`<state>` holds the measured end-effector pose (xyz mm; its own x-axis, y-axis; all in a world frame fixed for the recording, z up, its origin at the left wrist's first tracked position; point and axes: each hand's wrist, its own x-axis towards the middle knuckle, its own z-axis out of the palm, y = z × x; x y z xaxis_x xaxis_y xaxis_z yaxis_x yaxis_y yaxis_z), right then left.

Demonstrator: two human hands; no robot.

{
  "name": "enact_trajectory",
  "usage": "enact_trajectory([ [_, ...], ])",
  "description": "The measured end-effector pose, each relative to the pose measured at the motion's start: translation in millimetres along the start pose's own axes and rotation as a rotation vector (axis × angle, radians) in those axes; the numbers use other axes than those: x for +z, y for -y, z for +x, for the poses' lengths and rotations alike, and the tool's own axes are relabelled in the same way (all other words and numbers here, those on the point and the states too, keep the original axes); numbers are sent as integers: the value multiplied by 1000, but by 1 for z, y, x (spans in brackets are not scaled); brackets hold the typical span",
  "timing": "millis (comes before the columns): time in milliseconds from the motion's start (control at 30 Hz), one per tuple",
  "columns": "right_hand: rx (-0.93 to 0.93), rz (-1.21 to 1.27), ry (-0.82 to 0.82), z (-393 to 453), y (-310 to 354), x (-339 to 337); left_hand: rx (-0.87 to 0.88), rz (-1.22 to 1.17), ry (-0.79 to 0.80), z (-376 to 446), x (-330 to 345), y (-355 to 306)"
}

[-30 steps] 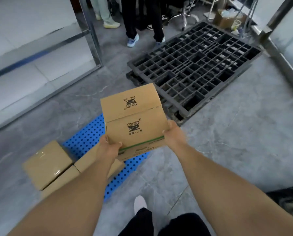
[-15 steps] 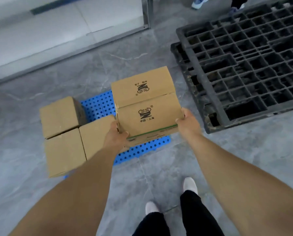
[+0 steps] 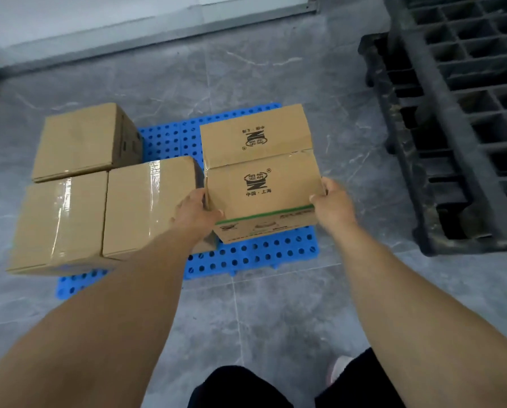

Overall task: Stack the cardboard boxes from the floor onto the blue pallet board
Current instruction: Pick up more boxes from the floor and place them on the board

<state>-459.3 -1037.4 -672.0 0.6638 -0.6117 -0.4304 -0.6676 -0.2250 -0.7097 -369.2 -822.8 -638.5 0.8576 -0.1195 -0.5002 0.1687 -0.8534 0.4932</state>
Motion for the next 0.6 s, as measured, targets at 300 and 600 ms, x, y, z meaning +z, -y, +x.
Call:
enact_trajectory([
  [300, -43, 54, 64, 37, -41, 63, -43, -62, -37, 43, 37, 47],
  [600, -13, 58, 48, 48, -40, 84, -63, -5, -38, 62, 53, 65],
])
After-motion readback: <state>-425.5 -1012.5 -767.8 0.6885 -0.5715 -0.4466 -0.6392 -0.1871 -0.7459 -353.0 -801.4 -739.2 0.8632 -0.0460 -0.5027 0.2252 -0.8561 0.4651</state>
